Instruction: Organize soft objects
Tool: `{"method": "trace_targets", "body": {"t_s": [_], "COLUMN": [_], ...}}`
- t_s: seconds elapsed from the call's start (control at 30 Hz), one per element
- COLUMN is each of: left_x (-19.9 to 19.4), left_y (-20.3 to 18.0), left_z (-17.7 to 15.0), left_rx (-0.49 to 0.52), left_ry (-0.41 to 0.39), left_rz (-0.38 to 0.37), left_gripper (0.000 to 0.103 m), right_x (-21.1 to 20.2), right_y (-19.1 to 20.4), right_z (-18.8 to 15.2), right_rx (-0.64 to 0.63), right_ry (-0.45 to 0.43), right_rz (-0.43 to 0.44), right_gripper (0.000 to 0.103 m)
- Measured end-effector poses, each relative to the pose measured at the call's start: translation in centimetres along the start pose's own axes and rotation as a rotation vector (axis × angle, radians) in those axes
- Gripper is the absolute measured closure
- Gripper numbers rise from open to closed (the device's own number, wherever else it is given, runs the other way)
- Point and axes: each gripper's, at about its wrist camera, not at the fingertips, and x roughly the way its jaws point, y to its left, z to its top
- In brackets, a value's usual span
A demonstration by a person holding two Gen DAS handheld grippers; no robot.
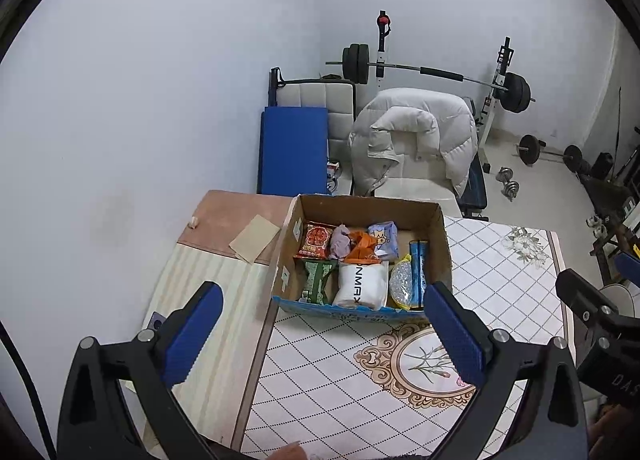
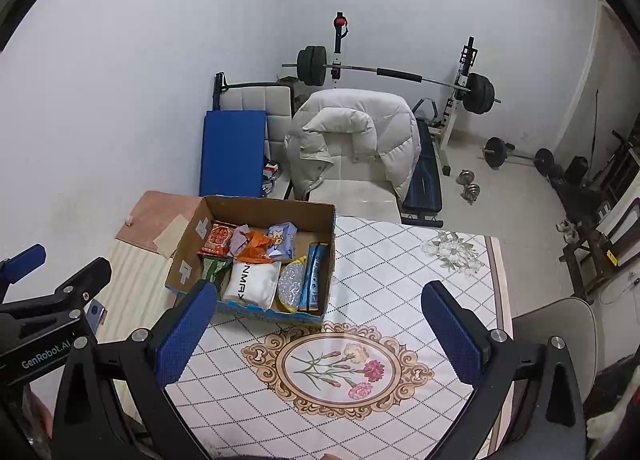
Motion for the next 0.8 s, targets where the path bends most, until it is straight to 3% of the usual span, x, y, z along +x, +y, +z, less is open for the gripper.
{"method": "trace_targets", "body": {"t_s": [0.8], "left_x": [-0.42], "left_y": [0.02], "left_z": [0.15], "left_rx": [-0.017], "left_ry": [-0.009], "left_rz": [0.003], "left_gripper": [0.0], "right_x": [0.39], "right_y": [-0.78], "right_z": [-0.39], "right_rx": [0.011], "right_ry": [0.0], "right_rz": [-0.011], "right_gripper": [0.0]}}
